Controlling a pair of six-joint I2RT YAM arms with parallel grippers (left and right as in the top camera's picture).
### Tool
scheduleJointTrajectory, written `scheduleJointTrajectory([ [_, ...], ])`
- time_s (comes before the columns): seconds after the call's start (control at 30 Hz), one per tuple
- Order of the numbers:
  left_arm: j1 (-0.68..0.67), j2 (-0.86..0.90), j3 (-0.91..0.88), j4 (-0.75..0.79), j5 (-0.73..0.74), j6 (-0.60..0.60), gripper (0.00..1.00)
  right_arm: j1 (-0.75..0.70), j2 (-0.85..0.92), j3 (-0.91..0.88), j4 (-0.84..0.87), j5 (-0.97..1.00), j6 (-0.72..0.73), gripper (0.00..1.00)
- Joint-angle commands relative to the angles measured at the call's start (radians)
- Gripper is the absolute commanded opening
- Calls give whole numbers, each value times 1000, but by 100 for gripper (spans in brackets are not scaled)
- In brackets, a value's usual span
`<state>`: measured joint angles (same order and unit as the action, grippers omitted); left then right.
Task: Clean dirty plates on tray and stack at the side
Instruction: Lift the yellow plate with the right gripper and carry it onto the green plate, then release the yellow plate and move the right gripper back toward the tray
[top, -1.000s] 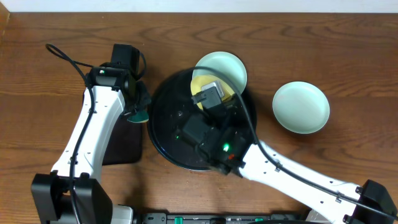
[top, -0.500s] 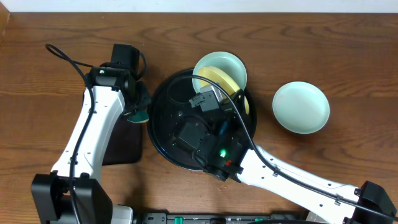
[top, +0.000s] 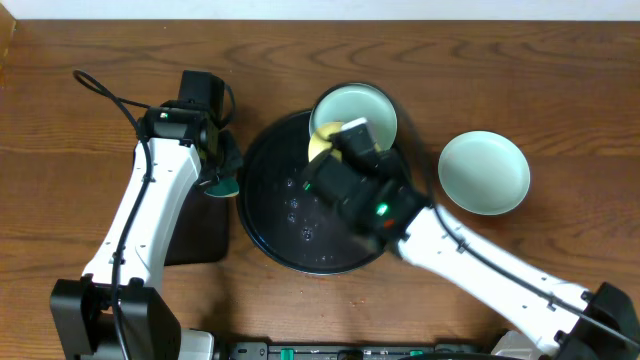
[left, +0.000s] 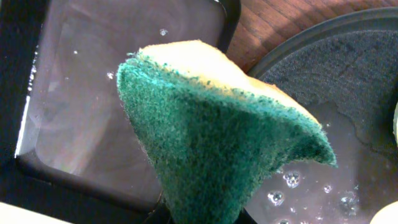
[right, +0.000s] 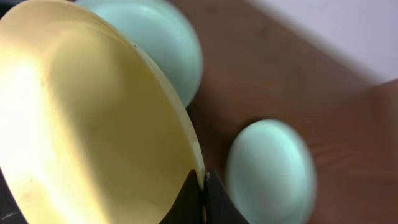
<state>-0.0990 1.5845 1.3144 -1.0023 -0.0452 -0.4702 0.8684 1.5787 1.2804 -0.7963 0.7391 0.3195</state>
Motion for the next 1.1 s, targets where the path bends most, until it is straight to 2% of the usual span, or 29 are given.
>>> scheduleJointTrajectory([
  [0.0,5,6,16,-3,-20,10,7,-137,-31,15,7,-411,27,1],
  [0.13,5,6,16,-3,-20,10,7,-310,-44,15,11,-659,27,1],
  [0.33,4,6,16,-3,-19,10,7,-578,-56,15,-25,-839,27,1],
  [0.57,4,6,16,-3,-19,10,8,-867,-55,14,-121,-808,23,1],
  [0.73,4,6,16,-4,-19,10,7,-1017,-52,-11,-156,-761,10,1],
  [0.87,4,6,16,-4,-19,10,7,-1083,-39,-63,-146,-743,4,1],
  [1.07,4,6,16,-4,-19,10,7,-1094,10,-121,-85,-727,1,1],
])
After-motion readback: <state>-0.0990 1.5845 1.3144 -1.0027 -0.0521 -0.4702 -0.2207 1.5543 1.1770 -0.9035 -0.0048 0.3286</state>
